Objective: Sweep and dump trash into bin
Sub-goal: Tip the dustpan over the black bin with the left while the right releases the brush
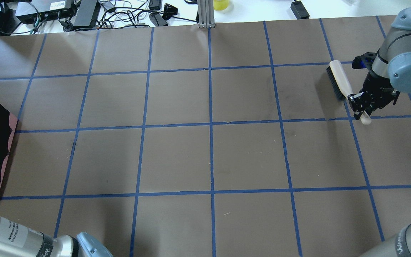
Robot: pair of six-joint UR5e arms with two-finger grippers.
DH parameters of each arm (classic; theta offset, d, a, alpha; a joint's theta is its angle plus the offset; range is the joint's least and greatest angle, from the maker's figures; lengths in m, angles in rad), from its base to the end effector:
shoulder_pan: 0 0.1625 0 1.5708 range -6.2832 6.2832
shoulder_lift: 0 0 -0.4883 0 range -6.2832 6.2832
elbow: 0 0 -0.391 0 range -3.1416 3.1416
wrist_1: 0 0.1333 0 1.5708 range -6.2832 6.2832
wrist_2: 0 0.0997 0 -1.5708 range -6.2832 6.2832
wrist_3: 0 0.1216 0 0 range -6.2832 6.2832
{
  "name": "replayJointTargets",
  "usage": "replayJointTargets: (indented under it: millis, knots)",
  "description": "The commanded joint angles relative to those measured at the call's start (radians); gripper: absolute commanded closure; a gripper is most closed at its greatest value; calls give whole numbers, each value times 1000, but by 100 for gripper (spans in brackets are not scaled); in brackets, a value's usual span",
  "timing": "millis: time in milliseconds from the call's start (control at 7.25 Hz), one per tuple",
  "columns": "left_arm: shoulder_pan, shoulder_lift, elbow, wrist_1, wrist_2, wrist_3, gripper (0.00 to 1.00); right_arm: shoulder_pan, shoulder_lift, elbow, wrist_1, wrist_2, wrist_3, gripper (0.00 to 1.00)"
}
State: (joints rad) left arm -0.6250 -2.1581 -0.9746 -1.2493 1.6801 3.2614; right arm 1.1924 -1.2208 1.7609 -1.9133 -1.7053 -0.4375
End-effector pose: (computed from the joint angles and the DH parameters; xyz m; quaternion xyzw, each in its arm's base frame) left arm 0.5745 -0.5625 0.4905 0.8985 0.4035 0.1298 0.1141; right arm -0.1044 -0.5793 0.2824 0.0360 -0.9922 -0.1169 0.0223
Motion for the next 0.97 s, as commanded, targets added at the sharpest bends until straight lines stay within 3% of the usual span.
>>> replayJointTargets:
  millis: [0,276,414,690,828]
  knots:
    - [-25,70,-152,209,24,23,89,-1,3,0,0,0,5,100]
    - [-21,168,-393,461,24,64,89,-1,4,0,-1,-4,14,100]
    - [-22,225,-476,497,26,64,89,-1,4,2,3,-5,26,100]
    - [-4,285,-647,717,17,66,90,-1,4,2,5,-5,26,100]
    - [-2,319,-698,756,15,66,91,-1,6,2,2,-7,20,91]
